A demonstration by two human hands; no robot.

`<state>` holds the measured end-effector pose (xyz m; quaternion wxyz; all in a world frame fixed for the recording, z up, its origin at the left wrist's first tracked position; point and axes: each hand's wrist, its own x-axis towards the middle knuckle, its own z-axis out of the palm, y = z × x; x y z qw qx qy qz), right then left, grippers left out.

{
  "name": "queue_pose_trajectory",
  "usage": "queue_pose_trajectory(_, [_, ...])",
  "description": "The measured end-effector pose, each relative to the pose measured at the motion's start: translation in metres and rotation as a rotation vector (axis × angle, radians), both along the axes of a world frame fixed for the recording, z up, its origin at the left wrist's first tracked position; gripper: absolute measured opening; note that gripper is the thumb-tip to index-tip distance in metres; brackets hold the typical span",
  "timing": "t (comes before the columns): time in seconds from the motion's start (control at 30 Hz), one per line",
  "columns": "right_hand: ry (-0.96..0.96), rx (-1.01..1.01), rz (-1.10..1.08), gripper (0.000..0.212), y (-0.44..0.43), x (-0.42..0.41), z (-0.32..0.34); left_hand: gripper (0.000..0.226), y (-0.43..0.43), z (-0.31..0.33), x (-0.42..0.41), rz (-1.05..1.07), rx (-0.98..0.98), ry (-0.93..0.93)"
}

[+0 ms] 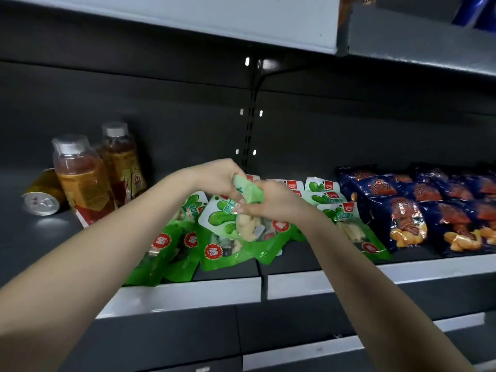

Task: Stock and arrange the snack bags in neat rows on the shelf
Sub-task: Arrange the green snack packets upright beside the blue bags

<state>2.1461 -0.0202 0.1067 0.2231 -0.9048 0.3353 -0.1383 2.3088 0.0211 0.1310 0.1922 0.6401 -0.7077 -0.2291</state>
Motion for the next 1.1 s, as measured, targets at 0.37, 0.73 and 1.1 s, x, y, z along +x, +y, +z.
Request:
queue_pose_trajectory(0.37, [-0.405,0.460,-0.319,0.013,-0.027,-0.057,-0.043,0.050,-0.019,-0.049,-0.024,0.203,-0.007,0.553])
queue_pose_trajectory(0.73, [-0.184,0.315,-0.575,0.038,-0.052,-0.109,-0.051,0.045,-0.053,-0.076,-0.057,0.348,-0.168,-0.060])
queue_pose_trajectory(1.1, [-0.020,0.040,-0.574,0.059,-0.053,-0.092,-0.078,0.051,-0.070,-0.122,-0.090,0.321,-0.062,-0.413])
